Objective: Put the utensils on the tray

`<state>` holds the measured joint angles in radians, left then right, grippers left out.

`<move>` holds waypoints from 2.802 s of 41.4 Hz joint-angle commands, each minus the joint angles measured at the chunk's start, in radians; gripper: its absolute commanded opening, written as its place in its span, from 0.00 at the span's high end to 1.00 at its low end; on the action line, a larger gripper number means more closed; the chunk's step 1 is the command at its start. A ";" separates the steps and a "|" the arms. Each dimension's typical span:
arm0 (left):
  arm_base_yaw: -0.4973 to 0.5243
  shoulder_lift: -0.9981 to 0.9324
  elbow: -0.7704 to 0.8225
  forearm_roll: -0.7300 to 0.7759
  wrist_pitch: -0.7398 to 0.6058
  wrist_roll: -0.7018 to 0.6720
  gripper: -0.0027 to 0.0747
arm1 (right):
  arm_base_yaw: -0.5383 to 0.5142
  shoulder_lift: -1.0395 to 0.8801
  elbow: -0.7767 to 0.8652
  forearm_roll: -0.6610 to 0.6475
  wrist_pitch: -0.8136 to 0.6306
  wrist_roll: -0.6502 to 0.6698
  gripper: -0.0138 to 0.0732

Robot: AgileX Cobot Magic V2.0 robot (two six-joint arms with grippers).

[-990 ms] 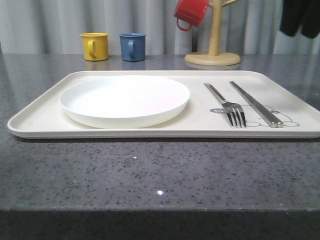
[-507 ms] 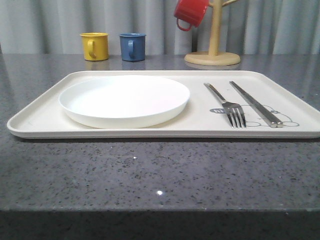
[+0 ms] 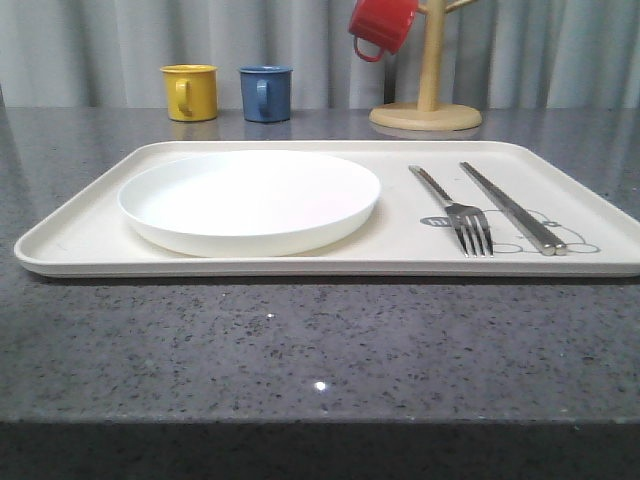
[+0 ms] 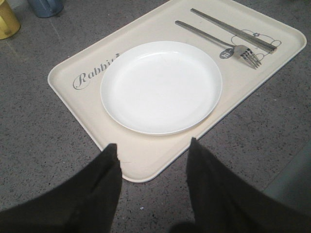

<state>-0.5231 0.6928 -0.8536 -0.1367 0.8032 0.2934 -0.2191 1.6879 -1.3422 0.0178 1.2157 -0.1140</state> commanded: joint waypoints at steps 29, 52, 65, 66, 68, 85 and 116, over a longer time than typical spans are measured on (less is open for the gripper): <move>-0.003 0.002 -0.025 -0.011 -0.072 -0.007 0.57 | -0.007 -0.032 -0.022 -0.012 -0.067 -0.012 0.62; -0.003 0.002 -0.025 -0.011 -0.072 -0.007 0.58 | -0.007 -0.001 -0.023 -0.012 -0.071 -0.012 0.64; -0.003 0.002 -0.025 -0.011 -0.072 -0.007 0.58 | -0.007 -0.013 -0.089 0.032 -0.022 -0.012 0.80; -0.003 0.002 -0.025 -0.011 -0.072 -0.007 0.58 | -0.006 -0.019 -0.097 0.042 -0.014 -0.012 0.80; -0.003 0.002 -0.025 -0.011 -0.072 -0.007 0.57 | -0.005 -0.029 -0.109 0.067 -0.005 -0.012 0.80; -0.003 0.002 -0.025 -0.011 -0.072 -0.007 0.58 | 0.255 -0.108 -0.139 0.169 0.015 0.078 0.80; -0.003 0.002 -0.025 -0.011 -0.072 -0.007 0.58 | 0.401 0.052 -0.139 0.178 -0.075 0.325 0.79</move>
<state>-0.5231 0.6928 -0.8536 -0.1367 0.8032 0.2934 0.1815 1.7815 -1.4526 0.1916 1.1565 0.1996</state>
